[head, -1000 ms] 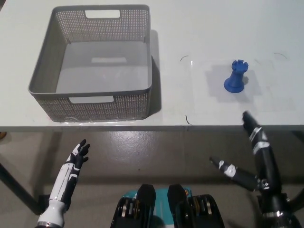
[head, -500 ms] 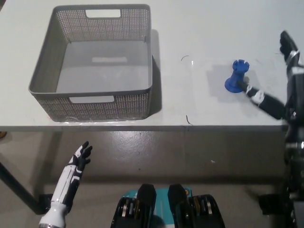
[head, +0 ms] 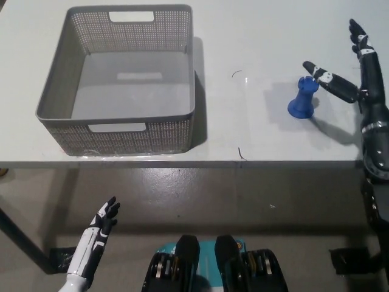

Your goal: Use the right hand to pick up a chess pieces and put it into a container on the left hand side

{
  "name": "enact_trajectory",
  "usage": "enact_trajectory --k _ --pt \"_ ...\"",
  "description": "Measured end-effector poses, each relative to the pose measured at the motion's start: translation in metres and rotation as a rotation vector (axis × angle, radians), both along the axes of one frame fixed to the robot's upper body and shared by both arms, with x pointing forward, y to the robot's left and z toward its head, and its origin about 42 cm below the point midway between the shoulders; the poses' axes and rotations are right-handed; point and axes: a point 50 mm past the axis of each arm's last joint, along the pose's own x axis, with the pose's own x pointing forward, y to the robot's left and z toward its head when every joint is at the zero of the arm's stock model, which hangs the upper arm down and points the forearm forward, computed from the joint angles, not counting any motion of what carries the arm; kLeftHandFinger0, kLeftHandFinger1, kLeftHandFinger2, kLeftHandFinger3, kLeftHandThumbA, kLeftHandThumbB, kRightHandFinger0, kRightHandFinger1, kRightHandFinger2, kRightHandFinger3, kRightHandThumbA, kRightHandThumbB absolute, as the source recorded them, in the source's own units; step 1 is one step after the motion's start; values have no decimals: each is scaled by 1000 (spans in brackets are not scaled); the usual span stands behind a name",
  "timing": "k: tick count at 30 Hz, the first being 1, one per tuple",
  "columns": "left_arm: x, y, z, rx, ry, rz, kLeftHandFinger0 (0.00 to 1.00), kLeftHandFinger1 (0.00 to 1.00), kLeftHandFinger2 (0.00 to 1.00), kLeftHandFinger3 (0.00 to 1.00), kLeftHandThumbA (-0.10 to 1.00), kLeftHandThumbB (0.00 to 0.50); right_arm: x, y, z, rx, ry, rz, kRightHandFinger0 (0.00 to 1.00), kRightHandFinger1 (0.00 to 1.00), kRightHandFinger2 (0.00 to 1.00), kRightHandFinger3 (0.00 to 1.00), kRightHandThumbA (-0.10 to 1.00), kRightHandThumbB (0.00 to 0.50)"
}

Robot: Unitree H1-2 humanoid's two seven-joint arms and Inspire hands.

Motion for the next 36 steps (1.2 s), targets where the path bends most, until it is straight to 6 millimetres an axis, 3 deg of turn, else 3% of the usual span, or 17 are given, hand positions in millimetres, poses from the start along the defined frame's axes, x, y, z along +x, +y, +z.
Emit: enact_trajectory --k 5,8,11,16,20,27,29,33,36 --pt "0 0 0 0 -2 -1 1000 1000 1000 1000 1000 225 16 3 -6 -24 69 -10 1000 1000 1000 1000 1000 475" --pt "0 0 0 2 -2 -2 1000 1000 1000 1000 1000 210 22 3 -12 -23 107 -16 1000 1000 1000 1000 1000 445" --pt "0 0 0 3 -2 -3 1000 1000 1000 1000 1000 234 27 3 -20 -28 138 -19 1000 1000 1000 1000 1000 453" --pt "0 0 0 3 -2 -3 1000 1000 1000 1000 1000 242 28 3 -42 -40 201 -29 1000 1000 1000 1000 1000 473" --pt "0 0 -1 2 -2 -3 1000 1000 1000 1000 1000 247 28 2 -57 -51 256 -40 1000 1000 1000 1000 993 440" --pt "0 0 -2 1 3 -2 1000 1000 1000 1000 1000 256 26 -1 -76 -63 323 -56 1000 1000 1000 1000 1000 447" --pt "0 0 -2 1 3 -2 1000 1000 1000 1000 1000 255 26 -1 -77 -65 321 -52 1000 1000 1000 1000 999 433" --pt "0 0 -2 1 3 -3 1000 1000 1000 1000 1000 237 27 -2 -77 -65 322 -50 1000 1000 1000 1000 1000 468" --pt "0 0 -3 1 3 -3 1000 1000 1000 1000 1000 247 27 -2 -78 -62 321 -47 1000 1000 1000 1000 1000 465"
